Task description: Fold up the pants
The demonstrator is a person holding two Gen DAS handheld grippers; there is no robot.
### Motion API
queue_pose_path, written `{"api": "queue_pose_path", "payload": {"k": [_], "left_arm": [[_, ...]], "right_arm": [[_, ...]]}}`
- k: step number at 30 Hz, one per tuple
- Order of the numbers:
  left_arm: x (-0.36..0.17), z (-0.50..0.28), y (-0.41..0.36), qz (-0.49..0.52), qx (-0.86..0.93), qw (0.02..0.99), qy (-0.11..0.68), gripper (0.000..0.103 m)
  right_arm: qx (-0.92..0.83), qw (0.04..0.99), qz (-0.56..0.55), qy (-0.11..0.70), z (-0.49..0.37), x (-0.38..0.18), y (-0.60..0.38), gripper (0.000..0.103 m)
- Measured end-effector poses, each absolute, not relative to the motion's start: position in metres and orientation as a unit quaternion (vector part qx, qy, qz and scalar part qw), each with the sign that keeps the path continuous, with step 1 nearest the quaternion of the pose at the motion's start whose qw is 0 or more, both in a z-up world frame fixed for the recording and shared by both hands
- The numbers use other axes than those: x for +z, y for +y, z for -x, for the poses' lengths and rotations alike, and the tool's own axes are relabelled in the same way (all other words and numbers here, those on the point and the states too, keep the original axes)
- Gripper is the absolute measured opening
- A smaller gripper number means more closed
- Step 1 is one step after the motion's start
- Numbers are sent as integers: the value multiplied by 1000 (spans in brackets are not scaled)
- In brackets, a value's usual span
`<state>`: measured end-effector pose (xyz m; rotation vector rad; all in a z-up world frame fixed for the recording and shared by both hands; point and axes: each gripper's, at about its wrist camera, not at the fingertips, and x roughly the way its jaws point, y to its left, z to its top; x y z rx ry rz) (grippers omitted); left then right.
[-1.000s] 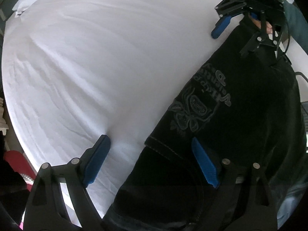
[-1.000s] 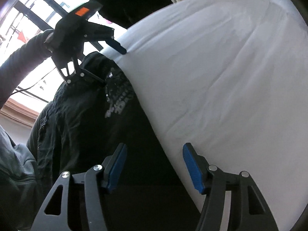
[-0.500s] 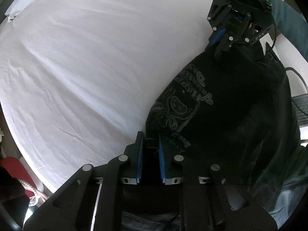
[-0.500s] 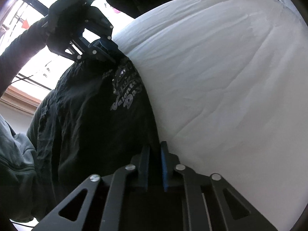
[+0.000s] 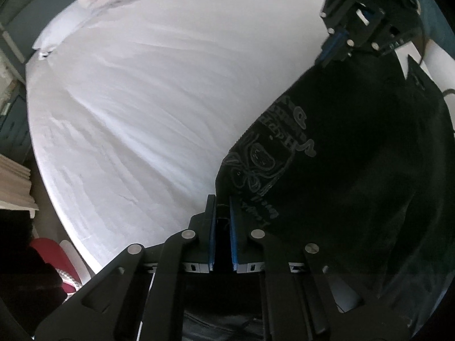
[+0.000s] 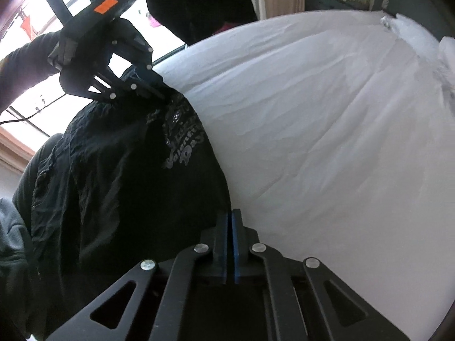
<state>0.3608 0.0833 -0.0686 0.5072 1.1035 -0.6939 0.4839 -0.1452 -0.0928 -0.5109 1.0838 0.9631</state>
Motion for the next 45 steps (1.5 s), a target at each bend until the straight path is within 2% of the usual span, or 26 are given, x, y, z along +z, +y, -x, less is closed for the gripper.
{"api": "queue_pose_path", "payload": {"k": [8,17,31,37,45], "left_arm": [[-24,-308,79,-234,-294,807,456,7],[7,-222,75,-266,-291,822,410,7],[-38,-108,61,-292,-291,808,420,7],[-55,-73,59,-319,-292,801,414,7],[-71,-85,71,-327,-300,789,425,7]], "right_arm": [[400,776,200,445,-423,-62,-141,3],[358,807,109,457,-345,-72,-137,3],[327,809,15,488,-219,-95,-149,3],[316,788,-72,524,-188,-110,-153,3],[303,781,-91,538,-162,-118,-149,3]]}}
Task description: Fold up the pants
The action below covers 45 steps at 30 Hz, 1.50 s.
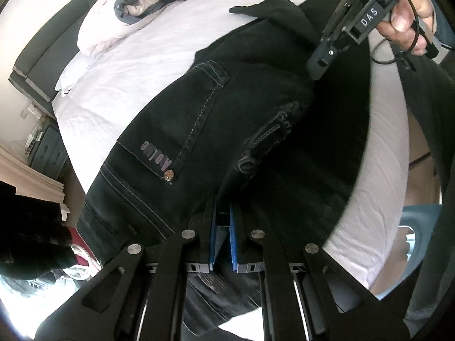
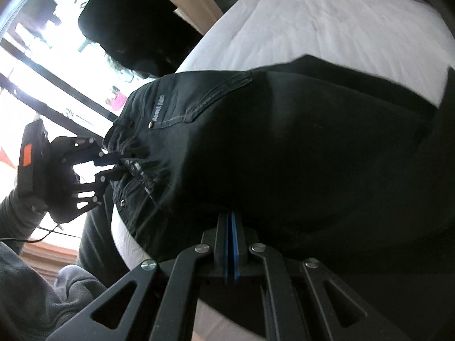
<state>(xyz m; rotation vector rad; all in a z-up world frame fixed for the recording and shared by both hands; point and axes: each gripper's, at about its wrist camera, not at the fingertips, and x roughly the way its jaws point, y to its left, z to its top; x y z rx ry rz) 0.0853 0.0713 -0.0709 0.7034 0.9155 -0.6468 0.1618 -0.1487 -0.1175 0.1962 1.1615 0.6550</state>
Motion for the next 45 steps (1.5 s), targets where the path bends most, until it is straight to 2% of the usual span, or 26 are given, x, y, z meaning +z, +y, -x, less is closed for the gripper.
{"api": "queue_pose_path", "payload": {"k": [7,17,30,37,38,40,41,42,45], "left_arm": [[-74,-55,56,-331,-311,785,422,7],[-77,-38,49,-341,-322,778,418,7],[-104,-62,48,-336,-312,784,419,8],[-92,-69,58,-273,-309,792,450,15],[-83,-69,62,-257,-312,792,457,15],[-65,-71,67,-229,-314,802,453,15],[-55,-73,69,-212,-313,811,446,15],[-45,-78,69,-195,-309,822,436,15],[-30,-100,52,-161,-301,843,415,15]], "right_arm": [[277,772,-174,545,-161,-117,-174,4],[258,796,-87,541,-148,-97,-162,4],[263,792,-59,548,-142,-104,-169,5],[265,802,-127,520,-135,-108,-186,10],[264,804,-127,517,-134,-106,-187,13],[263,808,-123,513,-130,-101,-188,34],[265,809,-122,511,-128,-97,-188,51],[264,812,-121,506,-125,-92,-186,55],[262,828,-108,484,-114,-75,-188,55]]}}
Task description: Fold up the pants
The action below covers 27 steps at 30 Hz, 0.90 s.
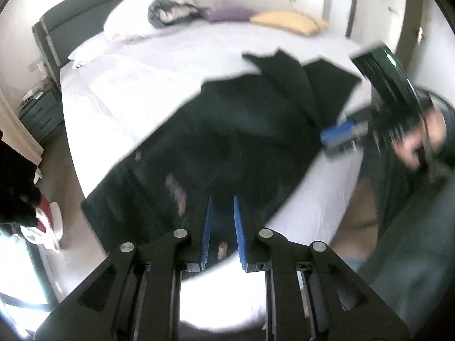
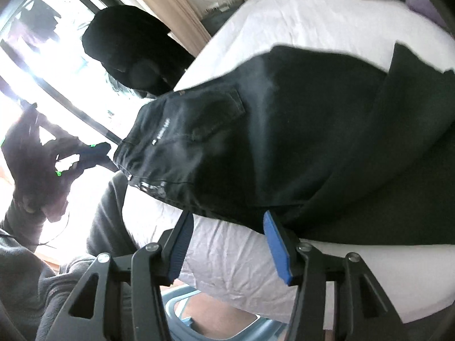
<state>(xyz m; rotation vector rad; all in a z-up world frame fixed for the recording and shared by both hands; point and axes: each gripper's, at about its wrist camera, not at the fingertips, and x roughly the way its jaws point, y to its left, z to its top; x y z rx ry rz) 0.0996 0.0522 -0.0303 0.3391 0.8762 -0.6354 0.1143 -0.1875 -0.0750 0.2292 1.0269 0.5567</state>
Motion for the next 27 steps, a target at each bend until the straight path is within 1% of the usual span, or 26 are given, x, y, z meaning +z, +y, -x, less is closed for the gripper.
{"api": "queue_pose_path", "payload": {"k": [2,5,7,9,10,11,12,15,17,19,22,25,26,27], "left_arm": [[-31,-116,31,-147,-298,852,404,15],[-46,-145,-2,-116,-309,849,414,15],[-67,-166,-21,-105,-305,837,442,15],[-102,-181,-37,-126,-286,819,481,15],[-118,-184,-40,-140,-277,809,500,15],[-125,-184,-40,-141,-275,810,499,15],[-125,-182,-39,-135,-275,816,491,15],[-113,-183,-36,-129,-266,816,497,15],[-94,-185,-38,-107,-275,826,481,15],[-76,-188,-49,-87,-290,834,461,15],[-62,-202,-77,-45,-323,832,449,15],[-87,-223,-105,-41,-310,821,477,15],[-104,-233,-110,-32,-299,808,506,15],[-126,-239,-113,-22,-286,793,537,15]], "right_arm": [[256,836,-106,475,-113,-69,-190,55],[241,842,-111,470,-119,-66,-193,54],[248,843,-116,464,-124,-67,-191,54],[246,839,-115,472,-130,-79,-184,54],[237,834,-113,486,-135,-90,-181,52],[233,829,-114,495,-138,-100,-183,45],[228,832,-120,492,-138,-104,-188,41],[235,829,-138,489,-133,-98,-200,41],[240,830,-159,478,-129,-88,-213,41],[237,841,-186,449,-129,-71,-232,41],[190,865,-212,413,-145,-45,-268,46],[128,884,-170,417,-174,-28,-286,46],[103,889,-149,420,-188,-22,-291,48],[93,891,-141,421,-198,-19,-294,53]]}}
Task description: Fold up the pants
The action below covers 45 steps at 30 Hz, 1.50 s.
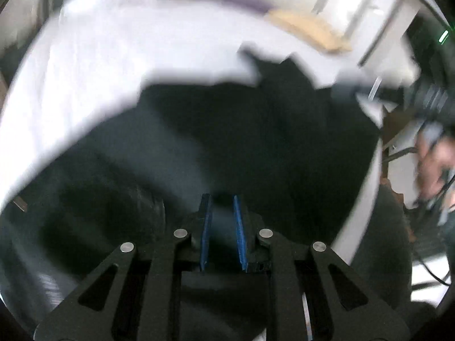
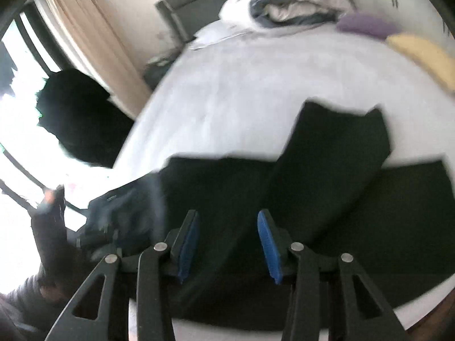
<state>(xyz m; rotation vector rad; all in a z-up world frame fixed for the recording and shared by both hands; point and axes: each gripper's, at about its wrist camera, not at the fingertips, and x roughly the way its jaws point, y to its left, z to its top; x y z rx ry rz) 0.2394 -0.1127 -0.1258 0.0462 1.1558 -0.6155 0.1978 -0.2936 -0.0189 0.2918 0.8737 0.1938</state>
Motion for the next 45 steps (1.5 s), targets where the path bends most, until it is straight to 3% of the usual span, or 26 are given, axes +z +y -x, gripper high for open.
{"api": "queue_pose_path", "payload": {"k": [3,12,22,27,32,38,45], "left_arm": [[-143,-244,-111,11,-288,794,535,15],[-151,-251,-100,34,-301,788,535,15],[-156,-242,-86,40,-310,789,528,15],[-152,-237,-79,33,-308,794,524,15],[-150,-235,-81,32,-305,795,523,15],[-149,-233,-79,38,-301,796,524,15],[-148,-229,-82,35,-285,801,525,15]], "right_arm": [[40,899,-120,420,-240,-9,-307,62],[-61,872,-93,477,-371,-49,-328,62],[-118,840,-64,525,-423,-99,-349,61],[-102,846,-61,520,-421,-93,-355,8],[-102,866,-118,475,-383,-66,-379,4],[-126,896,-249,345,-266,-21,-436,4],[-215,860,-403,228,-90,-59,-501,4]]}}
